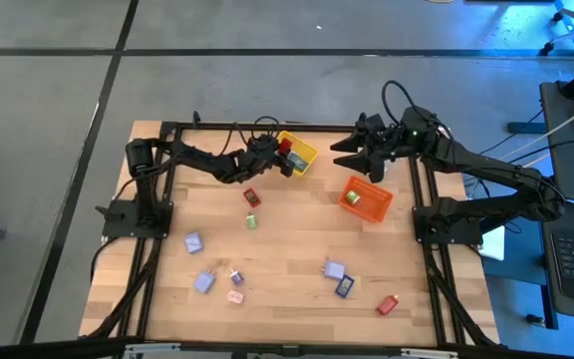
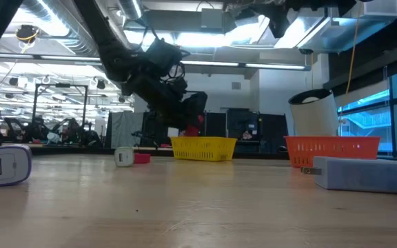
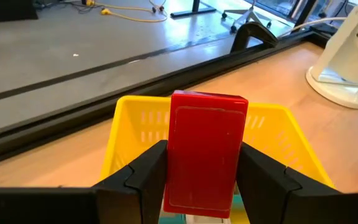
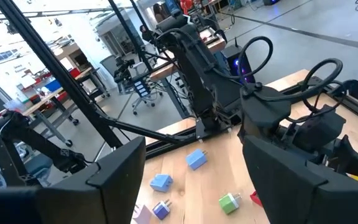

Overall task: Pick & Place Office items
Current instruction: Put the left red digital clock into the yellow bin, then put the red digital clock into the yellow bin

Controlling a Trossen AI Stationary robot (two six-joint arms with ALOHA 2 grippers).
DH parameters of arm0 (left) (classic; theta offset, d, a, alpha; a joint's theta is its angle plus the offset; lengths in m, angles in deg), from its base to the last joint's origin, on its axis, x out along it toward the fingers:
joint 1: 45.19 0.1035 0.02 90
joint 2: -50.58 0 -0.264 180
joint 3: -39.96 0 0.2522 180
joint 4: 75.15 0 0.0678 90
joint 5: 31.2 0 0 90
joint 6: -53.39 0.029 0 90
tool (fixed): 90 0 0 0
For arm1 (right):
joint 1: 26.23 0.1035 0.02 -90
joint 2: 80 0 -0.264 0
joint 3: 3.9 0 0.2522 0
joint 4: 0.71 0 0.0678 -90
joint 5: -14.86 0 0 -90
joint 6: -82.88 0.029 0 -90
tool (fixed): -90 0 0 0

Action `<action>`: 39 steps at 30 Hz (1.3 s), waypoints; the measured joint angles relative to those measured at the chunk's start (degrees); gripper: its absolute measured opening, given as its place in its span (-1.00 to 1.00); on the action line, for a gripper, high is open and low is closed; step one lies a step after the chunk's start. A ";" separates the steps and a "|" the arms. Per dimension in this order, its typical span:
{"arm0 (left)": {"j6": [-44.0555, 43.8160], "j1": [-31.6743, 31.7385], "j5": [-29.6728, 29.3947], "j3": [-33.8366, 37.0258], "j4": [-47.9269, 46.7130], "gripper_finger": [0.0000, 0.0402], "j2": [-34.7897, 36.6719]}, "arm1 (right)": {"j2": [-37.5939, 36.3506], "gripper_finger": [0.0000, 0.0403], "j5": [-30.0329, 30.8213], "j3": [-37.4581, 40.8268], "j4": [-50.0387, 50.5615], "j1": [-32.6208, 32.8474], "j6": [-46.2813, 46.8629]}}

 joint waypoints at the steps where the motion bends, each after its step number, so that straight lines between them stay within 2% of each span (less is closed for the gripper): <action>1: 0.44 0.00 0.14 0.00 -0.02 -0.17 0.00 | 0.00 0.35 0.00 0.00 0.00 0.00 0.00; 6: 0.88 -0.02 2.19 0.00 -0.09 -0.14 0.00 | 0.00 0.35 0.00 0.00 0.00 0.00 -0.18; 18: 2.24 -0.02 3.34 0.00 6.84 0.17 2.03 | 0.00 0.35 0.00 0.00 1.07 0.00 -0.39; 22: 5.96 -0.64 11.23 0.00 7.54 0.18 5.67 | 0.00 0.35 0.00 0.00 2.32 0.00 -0.39; 26: 9.37 -2.72 25.50 0.00 6.39 0.16 9.70 | 0.00 0.35 0.00 0.00 2.94 0.00 -0.39; 30: 12.70 -5.45 41.89 -0.02 -1.49 0.14 14.32 | 0.00 0.35 0.00 0.00 3.32 0.00 -0.77; 32: 13.58 -7.11 47.00 -0.02 -8.28 0.14 16.73 | 0.00 0.35 0.00 0.00 3.41 0.00 -1.05; 36: 14.18 -10.52 50.29 -0.02 -24.16 0.13 20.90 | 0.02 0.35 0.00 0.00 3.37 0.00 -1.21; 39: 17.25 -12.94 49.24 -0.01 -37.15 0.14 22.78 | 0.03 0.35 0.54 0.01 3.32 0.00 -1.29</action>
